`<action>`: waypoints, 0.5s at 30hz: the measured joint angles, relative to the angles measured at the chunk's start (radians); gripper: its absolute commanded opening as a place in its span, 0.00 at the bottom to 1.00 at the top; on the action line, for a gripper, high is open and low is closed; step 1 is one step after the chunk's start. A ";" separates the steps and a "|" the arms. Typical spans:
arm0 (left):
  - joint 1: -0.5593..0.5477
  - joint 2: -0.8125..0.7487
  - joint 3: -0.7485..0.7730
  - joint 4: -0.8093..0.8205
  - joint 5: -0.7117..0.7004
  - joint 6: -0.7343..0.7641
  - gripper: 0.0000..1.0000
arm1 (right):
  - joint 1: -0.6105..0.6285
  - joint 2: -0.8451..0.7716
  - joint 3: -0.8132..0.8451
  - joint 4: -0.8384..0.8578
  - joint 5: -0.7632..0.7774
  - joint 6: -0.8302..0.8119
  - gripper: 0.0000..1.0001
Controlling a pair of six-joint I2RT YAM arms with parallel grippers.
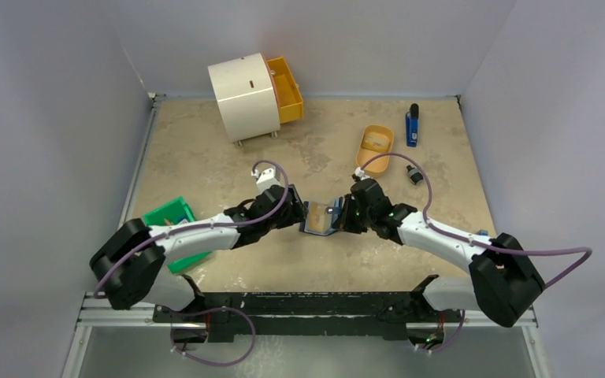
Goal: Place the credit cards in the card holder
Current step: Open the card holder at the center of the board.
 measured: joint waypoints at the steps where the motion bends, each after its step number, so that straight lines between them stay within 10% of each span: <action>1: 0.000 -0.031 0.003 -0.012 -0.009 0.009 0.65 | 0.000 0.000 0.003 -0.005 0.000 0.000 0.00; 15: -0.055 0.008 0.085 0.068 0.115 0.111 0.66 | 0.000 0.002 0.025 -0.029 0.000 0.000 0.00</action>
